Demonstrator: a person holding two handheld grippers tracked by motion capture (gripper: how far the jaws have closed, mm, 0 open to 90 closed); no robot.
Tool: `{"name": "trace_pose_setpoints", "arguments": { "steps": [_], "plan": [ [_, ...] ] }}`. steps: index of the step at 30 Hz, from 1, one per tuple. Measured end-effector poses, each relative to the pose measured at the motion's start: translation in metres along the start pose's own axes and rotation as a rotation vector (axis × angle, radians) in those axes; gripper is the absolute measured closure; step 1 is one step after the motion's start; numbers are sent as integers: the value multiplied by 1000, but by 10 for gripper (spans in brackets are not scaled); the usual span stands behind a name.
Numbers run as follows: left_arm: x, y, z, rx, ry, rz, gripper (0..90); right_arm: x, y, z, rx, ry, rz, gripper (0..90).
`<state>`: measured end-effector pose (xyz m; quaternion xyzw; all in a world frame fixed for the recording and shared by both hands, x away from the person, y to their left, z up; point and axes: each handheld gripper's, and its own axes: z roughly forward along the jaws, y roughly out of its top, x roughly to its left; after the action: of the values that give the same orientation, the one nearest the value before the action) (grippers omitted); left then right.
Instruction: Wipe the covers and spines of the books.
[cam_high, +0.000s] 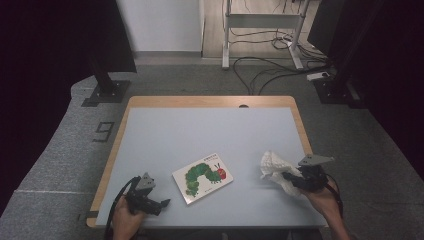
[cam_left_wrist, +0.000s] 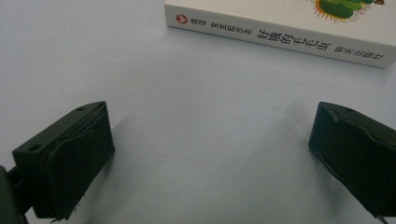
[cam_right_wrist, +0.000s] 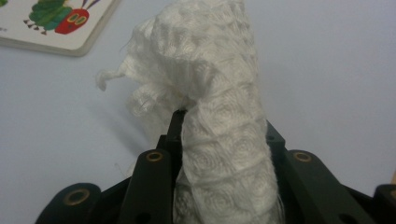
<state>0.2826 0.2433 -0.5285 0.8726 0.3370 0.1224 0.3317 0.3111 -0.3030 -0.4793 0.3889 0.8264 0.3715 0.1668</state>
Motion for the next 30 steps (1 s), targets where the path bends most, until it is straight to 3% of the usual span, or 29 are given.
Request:
{"name": "trace_pose_setpoints", "arguments": {
  "steps": [10, 30],
  "plan": [
    [0, 0, 0, 0, 0, 0, 0, 3, 15, -4, -31, 36, -10, 650],
    [0, 0, 0, 0, -1, 0, 0, 31, 46, 23, -30, 117, -90, 650]
  ]
}}
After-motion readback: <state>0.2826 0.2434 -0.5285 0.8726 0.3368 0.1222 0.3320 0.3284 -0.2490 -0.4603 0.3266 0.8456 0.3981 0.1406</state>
